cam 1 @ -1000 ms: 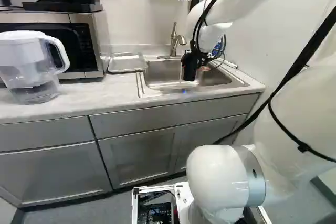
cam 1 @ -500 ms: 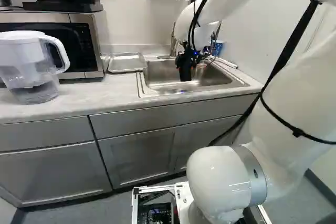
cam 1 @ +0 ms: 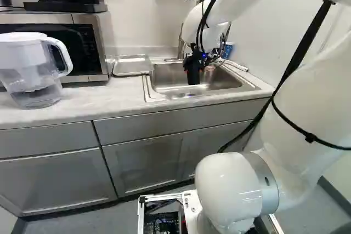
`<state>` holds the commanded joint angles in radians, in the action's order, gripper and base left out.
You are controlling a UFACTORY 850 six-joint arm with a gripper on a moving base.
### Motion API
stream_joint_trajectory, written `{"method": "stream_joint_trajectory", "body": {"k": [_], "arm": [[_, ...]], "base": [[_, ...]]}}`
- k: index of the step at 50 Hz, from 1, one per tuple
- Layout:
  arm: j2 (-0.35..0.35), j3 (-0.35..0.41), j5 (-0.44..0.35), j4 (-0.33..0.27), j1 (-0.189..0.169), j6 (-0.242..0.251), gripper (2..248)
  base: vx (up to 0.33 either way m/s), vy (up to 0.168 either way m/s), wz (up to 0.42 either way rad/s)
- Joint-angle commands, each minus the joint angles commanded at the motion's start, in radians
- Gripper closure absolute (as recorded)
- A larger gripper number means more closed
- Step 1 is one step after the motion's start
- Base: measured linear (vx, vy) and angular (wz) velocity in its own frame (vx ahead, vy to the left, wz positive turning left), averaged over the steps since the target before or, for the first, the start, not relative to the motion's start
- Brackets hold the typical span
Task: Rinse the cup and place it in the tray
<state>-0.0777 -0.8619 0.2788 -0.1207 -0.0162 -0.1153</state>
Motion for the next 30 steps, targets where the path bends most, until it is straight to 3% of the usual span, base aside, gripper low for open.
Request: {"method": "stream_joint_trajectory", "body": {"k": [30], "arm": [[0.002, 0.001, -0.048, 0.0, 0.0, 0.0, 127]], "base": [[0.0, 0.0, 0.0]]}}
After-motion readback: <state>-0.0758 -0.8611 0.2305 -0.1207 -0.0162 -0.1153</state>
